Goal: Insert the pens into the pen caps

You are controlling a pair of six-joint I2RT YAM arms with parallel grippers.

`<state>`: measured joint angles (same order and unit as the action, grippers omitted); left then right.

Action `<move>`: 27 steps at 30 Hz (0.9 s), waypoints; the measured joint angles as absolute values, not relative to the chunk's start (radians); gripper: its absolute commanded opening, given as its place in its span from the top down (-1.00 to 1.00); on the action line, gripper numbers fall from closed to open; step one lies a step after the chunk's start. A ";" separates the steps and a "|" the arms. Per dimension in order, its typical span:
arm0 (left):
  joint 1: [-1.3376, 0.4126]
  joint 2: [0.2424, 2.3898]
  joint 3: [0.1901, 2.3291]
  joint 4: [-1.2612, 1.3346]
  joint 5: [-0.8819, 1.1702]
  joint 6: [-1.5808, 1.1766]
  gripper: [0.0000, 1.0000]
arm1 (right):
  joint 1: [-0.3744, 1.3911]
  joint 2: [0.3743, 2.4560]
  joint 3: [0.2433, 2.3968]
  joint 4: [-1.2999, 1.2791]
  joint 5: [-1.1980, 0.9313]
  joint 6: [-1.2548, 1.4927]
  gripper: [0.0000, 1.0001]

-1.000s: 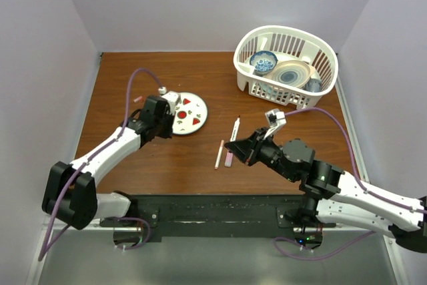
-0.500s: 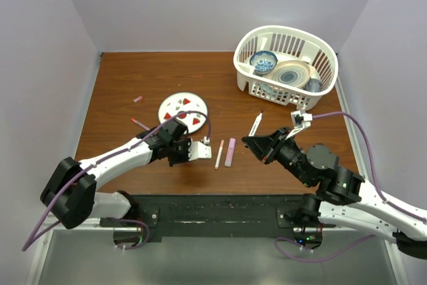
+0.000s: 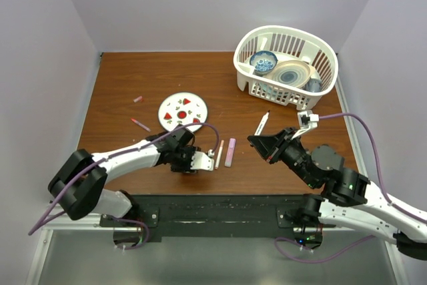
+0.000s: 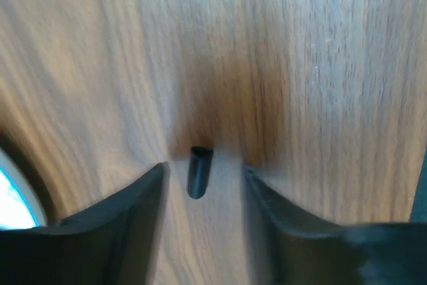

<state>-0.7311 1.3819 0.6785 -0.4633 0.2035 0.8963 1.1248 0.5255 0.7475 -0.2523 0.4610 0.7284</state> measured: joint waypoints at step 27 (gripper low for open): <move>-0.579 1.205 0.985 -0.434 -0.294 -0.219 -0.78 | 1.124 0.421 0.854 -0.428 0.532 0.757 1.00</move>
<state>-0.5789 1.2045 0.9852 -0.4335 -0.2935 -0.2192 1.1244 0.4210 0.8539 -0.4282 0.5316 0.7570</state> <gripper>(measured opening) 0.976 0.144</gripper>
